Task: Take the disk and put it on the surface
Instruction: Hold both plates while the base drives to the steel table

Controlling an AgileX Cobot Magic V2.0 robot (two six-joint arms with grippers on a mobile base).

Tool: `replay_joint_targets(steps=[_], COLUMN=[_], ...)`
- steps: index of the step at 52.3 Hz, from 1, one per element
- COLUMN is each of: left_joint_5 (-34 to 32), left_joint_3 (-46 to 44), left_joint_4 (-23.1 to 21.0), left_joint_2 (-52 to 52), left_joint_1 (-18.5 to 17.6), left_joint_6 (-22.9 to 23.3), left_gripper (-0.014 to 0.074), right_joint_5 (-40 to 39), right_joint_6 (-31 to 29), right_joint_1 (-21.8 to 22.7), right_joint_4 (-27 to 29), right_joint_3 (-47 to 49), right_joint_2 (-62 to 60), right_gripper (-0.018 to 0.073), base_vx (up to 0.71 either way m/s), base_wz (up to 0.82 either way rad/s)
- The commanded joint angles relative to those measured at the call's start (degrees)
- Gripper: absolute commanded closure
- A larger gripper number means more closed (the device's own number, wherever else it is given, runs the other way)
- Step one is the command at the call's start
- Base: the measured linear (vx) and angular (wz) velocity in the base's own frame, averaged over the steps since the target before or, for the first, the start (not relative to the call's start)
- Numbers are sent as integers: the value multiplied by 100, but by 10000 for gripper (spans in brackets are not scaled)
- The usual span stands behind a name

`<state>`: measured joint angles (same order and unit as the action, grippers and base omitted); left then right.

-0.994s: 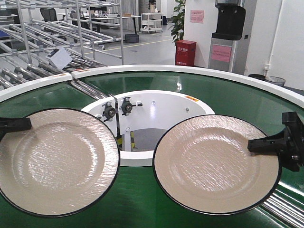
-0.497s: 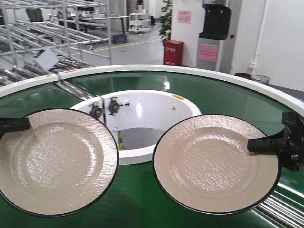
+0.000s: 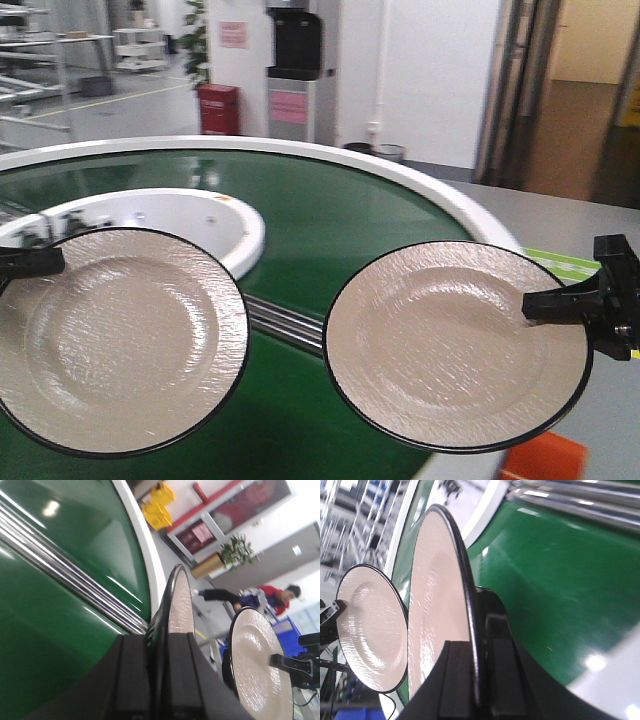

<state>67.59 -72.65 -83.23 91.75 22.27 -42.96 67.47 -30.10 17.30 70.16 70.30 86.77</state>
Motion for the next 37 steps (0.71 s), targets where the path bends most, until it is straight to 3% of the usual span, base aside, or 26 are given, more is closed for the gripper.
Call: replay_joint_targets(steps=[1,37], left_joint_5=[326,326], left_joint_3=[-147,-147], left_joint_4=[-836,-836], left_joint_2=[-283,-283], left_joint_1=[-3,-3], left_joint_6=[113,113], left_gripper=[604,604], right_joint_5=[83,83], right_joint_6=[19,19], right_joint_1=[16,16], right_joint_4=[804,804], right_joint_3=[172,172], right_joint_2=[-253,-253], right_gripper=[568,568], base_vx=[-16,-13], base_wz=[-61,-51])
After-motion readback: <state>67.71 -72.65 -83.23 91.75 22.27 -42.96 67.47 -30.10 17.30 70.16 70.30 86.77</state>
